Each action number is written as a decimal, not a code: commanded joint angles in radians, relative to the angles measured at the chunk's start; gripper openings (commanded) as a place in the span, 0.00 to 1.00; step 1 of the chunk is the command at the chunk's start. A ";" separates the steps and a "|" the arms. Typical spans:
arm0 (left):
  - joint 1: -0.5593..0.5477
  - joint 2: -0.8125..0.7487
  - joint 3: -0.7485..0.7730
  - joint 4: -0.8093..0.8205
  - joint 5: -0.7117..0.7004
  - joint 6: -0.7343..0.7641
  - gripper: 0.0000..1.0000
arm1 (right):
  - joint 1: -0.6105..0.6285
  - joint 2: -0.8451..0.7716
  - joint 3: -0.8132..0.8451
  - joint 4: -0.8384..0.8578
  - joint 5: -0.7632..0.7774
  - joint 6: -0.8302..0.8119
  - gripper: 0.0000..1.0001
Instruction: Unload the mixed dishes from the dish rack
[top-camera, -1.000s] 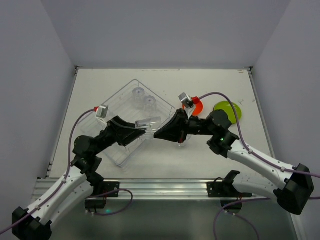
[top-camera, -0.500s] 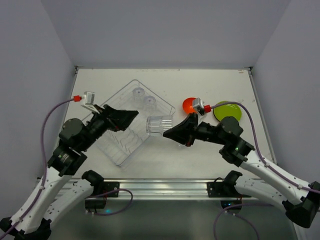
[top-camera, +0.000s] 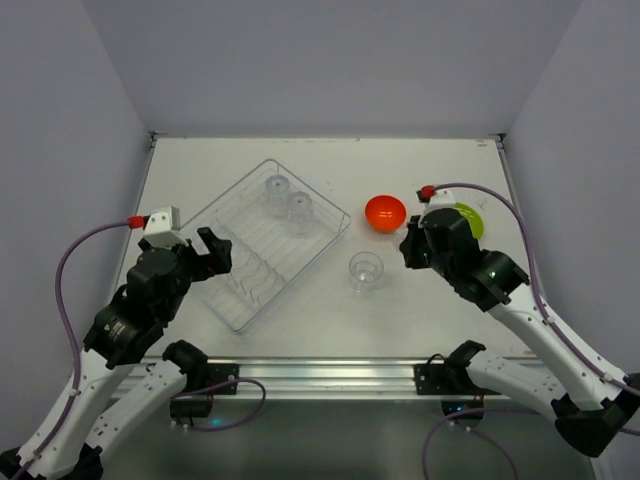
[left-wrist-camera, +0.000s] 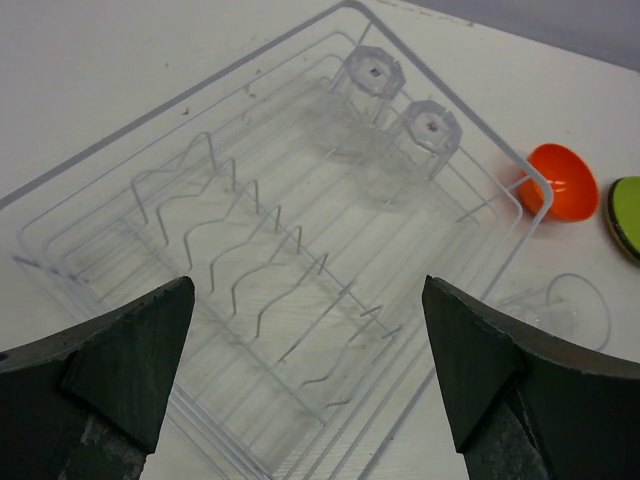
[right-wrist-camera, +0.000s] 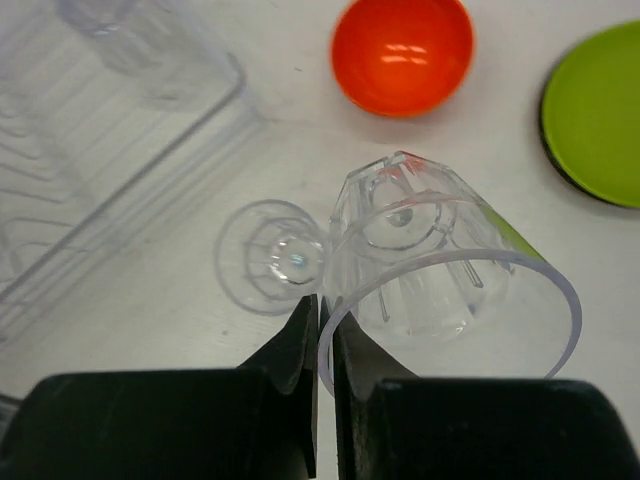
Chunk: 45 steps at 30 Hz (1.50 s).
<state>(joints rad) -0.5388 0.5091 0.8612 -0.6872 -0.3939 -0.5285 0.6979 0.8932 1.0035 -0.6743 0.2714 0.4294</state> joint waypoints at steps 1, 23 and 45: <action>0.000 -0.023 -0.013 -0.002 -0.141 0.035 1.00 | -0.103 0.045 0.050 -0.194 0.063 0.008 0.00; 0.002 -0.066 -0.070 0.048 -0.112 0.041 1.00 | -0.209 0.576 0.099 -0.154 -0.195 -0.106 0.00; 0.002 0.017 -0.065 0.058 -0.065 0.055 1.00 | -0.204 0.379 0.138 -0.212 -0.207 -0.104 0.61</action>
<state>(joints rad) -0.5388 0.4942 0.7925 -0.6731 -0.4717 -0.4988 0.4927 1.3827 1.0870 -0.8619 0.0822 0.3359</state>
